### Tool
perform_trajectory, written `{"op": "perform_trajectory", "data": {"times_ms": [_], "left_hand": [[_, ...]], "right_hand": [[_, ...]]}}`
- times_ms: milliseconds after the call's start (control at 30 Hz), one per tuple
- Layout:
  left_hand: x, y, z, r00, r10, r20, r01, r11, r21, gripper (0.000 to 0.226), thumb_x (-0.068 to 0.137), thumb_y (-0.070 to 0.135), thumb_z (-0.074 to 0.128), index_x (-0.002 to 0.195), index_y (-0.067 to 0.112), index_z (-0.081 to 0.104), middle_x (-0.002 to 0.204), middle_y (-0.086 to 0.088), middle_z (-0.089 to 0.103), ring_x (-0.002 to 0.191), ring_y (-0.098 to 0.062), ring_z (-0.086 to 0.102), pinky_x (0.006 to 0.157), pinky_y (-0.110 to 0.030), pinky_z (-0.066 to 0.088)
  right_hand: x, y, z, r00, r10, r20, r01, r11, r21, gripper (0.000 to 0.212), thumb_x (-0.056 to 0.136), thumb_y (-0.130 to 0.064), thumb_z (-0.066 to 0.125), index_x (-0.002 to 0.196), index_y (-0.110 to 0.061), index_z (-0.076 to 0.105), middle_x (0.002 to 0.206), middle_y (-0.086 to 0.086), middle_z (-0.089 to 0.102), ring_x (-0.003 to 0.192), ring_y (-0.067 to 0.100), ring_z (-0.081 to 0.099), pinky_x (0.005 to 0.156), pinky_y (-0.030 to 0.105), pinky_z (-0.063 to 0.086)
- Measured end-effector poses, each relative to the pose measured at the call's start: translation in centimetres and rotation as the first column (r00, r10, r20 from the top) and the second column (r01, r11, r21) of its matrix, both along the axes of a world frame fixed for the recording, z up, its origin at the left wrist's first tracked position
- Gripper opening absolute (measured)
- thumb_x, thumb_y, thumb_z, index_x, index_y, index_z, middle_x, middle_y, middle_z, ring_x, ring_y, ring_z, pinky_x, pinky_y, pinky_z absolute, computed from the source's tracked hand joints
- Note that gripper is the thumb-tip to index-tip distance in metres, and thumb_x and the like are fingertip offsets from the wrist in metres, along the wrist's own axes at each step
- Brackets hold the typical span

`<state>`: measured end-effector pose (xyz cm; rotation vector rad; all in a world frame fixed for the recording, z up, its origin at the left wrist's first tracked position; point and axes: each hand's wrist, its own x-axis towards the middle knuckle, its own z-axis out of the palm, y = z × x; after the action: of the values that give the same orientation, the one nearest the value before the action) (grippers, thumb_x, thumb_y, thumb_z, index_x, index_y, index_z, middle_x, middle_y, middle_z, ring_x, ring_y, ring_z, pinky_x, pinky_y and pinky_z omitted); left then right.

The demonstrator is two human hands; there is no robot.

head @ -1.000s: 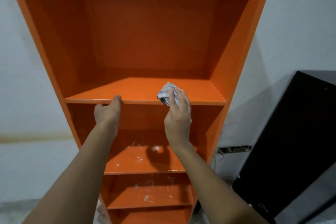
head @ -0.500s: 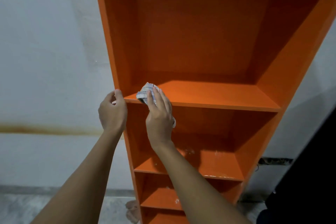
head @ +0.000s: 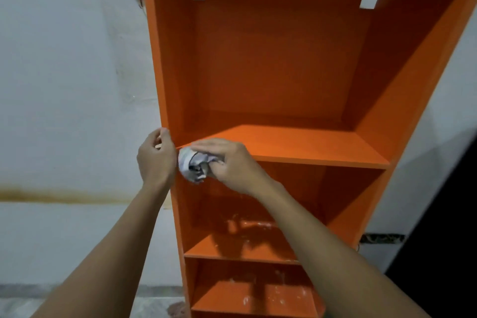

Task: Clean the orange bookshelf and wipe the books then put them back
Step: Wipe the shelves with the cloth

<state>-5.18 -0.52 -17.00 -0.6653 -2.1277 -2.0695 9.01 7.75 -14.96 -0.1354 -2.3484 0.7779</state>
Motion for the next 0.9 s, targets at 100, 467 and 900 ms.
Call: {"op": "perform_trajectory", "data": {"times_ms": [100,467,900], "left_hand": [[0.9,1.5,-0.7,0.992,0.111,-0.057,-0.114,0.993,-0.041,0.038,0.098,0.042,0.046,0.127,0.021,0.061,0.115,0.002,0.065,0.103,-0.022,0.061,0.088,-0.039,0.051],[-0.8,1.6,-1.8,0.939,0.175,-0.297,-0.232,0.958,-0.170,0.028,0.101,0.028,0.047,0.114,0.012,0.066,0.096,-0.011,0.069,0.075,-0.022,0.056,0.067,-0.032,0.046],[-1.5,0.5,-0.6,0.968,0.028,-0.251,-0.082,0.974,-0.209,0.037,0.100,0.032,0.051,0.129,0.013,0.064,0.115,-0.009,0.070,0.093,-0.024,0.064,0.082,-0.036,0.054]], "right_hand": [[3.3,4.7,3.4,0.965,-0.245,-0.095,0.231,0.963,-0.136,0.045,0.077,-0.003,0.050,0.116,-0.010,0.071,0.122,0.005,0.067,0.111,0.004,0.058,0.089,0.007,0.042],[7.8,24.8,3.3,0.422,-0.804,0.419,0.860,0.501,0.095,0.027,0.093,-0.014,0.052,0.112,0.000,0.066,0.122,0.021,0.064,0.111,0.035,0.060,0.083,0.035,0.048],[-7.2,16.8,3.0,0.794,-0.410,0.449,0.325,0.910,0.256,0.025,0.095,-0.015,0.048,0.110,-0.010,0.067,0.112,0.017,0.067,0.101,0.035,0.062,0.069,0.030,0.042]]}}
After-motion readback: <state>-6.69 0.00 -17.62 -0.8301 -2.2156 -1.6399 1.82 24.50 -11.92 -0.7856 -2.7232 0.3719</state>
